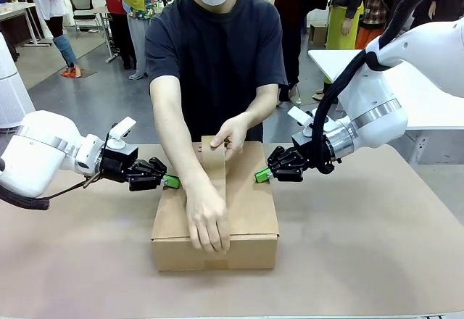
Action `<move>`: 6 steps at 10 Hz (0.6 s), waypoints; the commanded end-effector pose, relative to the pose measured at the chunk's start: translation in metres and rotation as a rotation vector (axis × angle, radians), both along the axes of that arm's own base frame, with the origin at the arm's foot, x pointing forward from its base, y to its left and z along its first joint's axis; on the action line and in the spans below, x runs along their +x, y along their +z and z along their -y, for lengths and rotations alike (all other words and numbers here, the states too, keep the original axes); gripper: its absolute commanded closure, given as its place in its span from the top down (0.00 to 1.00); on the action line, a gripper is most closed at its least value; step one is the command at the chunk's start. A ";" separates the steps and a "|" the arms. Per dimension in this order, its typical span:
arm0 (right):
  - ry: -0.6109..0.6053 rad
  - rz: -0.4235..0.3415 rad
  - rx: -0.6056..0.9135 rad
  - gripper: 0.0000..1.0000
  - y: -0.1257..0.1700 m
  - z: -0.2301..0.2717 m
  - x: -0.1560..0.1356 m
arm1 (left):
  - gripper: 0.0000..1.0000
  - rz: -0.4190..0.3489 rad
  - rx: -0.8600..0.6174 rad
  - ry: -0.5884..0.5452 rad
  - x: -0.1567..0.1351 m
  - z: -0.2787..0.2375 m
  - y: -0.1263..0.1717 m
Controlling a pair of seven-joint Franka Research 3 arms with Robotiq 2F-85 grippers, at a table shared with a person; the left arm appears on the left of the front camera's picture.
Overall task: Wrap the clocks to prevent damage.
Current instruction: After the human seals the box with tape, release both hands from the side flaps of the Package Box.
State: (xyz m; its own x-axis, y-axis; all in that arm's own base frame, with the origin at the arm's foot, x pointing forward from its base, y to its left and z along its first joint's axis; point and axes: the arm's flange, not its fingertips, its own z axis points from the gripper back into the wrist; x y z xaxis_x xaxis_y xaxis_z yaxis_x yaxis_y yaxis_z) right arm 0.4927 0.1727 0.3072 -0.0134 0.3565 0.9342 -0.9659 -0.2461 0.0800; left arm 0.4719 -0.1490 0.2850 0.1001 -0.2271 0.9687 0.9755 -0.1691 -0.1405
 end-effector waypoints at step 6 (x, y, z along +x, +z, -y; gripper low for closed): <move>-0.009 -0.005 -0.004 0.01 -0.003 0.000 0.001 | 0.00 -0.003 0.001 0.012 -0.001 0.000 -0.003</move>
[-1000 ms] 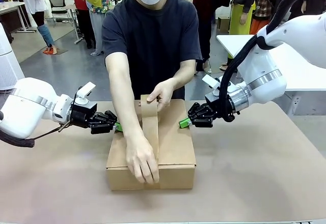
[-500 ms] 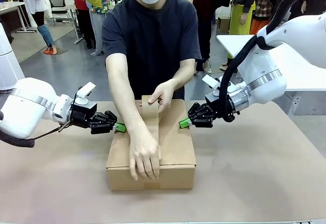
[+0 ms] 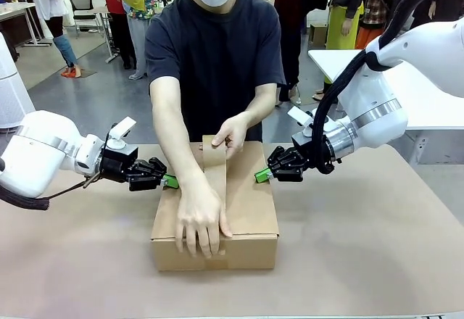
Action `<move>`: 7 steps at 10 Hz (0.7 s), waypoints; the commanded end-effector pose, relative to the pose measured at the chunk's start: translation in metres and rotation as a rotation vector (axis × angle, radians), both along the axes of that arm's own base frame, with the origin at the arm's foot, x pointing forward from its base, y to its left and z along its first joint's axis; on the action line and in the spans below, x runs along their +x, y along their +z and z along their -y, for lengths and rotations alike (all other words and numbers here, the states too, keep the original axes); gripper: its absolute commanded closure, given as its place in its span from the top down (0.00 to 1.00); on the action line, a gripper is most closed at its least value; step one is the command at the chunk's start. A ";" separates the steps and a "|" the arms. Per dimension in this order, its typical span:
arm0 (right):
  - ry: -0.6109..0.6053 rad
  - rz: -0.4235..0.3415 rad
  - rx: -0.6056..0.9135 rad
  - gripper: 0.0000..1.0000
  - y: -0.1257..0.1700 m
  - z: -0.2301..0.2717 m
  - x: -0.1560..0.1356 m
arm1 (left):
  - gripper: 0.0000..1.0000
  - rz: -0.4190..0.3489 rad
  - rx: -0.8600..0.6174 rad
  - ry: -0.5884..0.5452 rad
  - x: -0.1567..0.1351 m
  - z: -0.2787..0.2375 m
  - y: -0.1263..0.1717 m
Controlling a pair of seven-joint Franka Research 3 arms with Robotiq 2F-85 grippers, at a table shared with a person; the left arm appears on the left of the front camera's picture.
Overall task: Wrap the clocks to prevent damage.
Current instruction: After the human seals the box with tape, release both hands from the side flaps of the Package Box.
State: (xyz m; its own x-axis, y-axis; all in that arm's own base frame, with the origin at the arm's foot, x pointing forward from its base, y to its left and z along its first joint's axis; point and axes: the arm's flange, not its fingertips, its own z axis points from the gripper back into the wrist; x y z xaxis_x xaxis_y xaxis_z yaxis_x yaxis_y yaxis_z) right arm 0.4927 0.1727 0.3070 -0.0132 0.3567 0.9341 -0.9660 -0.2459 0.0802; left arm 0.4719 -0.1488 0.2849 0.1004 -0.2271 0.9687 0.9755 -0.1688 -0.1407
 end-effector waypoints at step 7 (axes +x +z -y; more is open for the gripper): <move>-0.009 -0.005 -0.003 0.01 -0.003 0.000 0.001 | 0.00 -0.003 0.001 0.012 -0.001 0.000 -0.003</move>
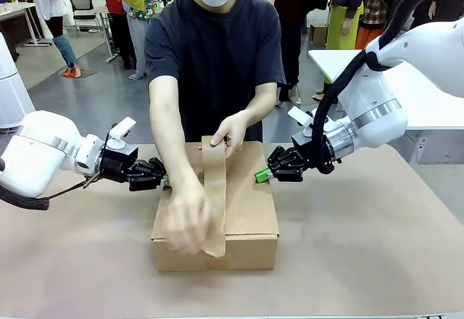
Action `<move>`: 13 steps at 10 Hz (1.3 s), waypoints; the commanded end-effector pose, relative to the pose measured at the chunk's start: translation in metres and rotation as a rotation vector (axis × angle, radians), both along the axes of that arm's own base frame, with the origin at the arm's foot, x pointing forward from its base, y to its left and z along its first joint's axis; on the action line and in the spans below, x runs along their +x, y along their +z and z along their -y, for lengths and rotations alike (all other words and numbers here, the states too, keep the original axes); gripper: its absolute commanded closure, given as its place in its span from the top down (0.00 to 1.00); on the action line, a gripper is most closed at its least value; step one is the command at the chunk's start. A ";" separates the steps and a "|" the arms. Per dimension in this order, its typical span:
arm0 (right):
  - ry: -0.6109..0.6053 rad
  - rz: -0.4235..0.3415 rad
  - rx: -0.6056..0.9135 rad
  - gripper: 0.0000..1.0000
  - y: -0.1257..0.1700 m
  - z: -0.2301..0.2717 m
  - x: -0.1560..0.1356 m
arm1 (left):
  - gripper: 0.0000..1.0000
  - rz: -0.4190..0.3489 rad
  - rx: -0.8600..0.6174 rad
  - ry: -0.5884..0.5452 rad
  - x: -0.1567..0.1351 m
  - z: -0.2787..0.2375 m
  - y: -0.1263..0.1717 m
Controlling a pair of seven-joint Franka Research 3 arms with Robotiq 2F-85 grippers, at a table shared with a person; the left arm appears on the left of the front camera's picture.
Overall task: Wrap the clocks to prevent damage.
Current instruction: After the human seals the box with tape, release both hands from the side flaps of the Package Box.
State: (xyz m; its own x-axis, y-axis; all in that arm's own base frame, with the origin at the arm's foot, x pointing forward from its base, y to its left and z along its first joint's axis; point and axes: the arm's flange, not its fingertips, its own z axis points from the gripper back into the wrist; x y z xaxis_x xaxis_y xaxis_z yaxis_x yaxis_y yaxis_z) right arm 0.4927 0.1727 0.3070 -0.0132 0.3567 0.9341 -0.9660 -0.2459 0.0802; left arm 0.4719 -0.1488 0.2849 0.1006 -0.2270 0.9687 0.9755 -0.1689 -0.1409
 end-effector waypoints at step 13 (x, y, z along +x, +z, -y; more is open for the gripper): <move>-0.009 -0.005 -0.003 0.01 -0.003 0.000 0.001 | 0.00 -0.003 0.001 0.012 -0.001 0.000 -0.003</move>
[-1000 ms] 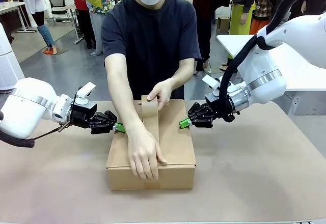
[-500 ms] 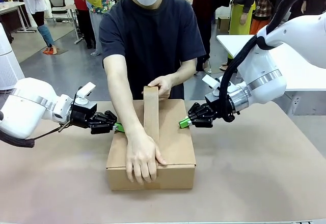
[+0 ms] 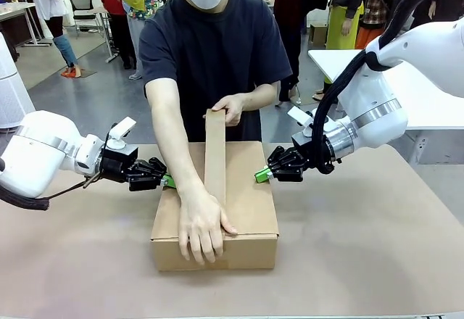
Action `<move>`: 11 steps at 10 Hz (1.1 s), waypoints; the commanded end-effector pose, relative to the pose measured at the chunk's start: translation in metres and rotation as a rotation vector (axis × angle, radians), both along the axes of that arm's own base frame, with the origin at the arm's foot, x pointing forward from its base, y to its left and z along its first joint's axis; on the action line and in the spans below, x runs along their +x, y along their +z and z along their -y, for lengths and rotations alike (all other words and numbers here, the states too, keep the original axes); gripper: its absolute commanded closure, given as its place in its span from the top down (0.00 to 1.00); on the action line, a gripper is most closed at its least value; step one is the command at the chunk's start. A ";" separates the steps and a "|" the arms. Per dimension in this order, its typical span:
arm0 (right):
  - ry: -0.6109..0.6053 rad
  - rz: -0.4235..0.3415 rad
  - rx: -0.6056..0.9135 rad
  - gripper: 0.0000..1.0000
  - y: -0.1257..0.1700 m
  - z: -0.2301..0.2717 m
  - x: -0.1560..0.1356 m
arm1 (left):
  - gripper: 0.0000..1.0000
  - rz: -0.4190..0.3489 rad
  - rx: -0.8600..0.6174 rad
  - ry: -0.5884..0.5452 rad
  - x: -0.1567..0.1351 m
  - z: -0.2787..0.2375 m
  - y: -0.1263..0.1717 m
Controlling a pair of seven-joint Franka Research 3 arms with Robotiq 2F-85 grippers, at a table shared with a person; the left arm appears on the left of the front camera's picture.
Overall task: Wrap the clocks to prevent damage.
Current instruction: After the human seals the box with tape, release both hands from the side flaps of the Package Box.
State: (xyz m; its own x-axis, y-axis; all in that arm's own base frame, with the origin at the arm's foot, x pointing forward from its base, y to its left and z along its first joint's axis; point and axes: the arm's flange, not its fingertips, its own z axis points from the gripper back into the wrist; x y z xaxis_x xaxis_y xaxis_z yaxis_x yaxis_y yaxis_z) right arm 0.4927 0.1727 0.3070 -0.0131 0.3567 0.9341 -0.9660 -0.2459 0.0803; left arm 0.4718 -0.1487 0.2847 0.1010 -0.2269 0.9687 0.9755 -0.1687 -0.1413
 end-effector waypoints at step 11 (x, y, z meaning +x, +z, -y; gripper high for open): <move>-0.009 -0.005 -0.003 0.01 -0.003 0.000 0.001 | 0.00 -0.002 0.002 0.012 -0.001 0.001 -0.003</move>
State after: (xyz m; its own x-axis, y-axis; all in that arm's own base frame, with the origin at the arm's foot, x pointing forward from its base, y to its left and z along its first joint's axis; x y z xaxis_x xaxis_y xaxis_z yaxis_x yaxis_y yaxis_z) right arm 0.4928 0.1726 0.3065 -0.0124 0.3571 0.9340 -0.9660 -0.2456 0.0811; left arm 0.4718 -0.1486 0.2843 0.1018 -0.2276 0.9684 0.9755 -0.1682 -0.1421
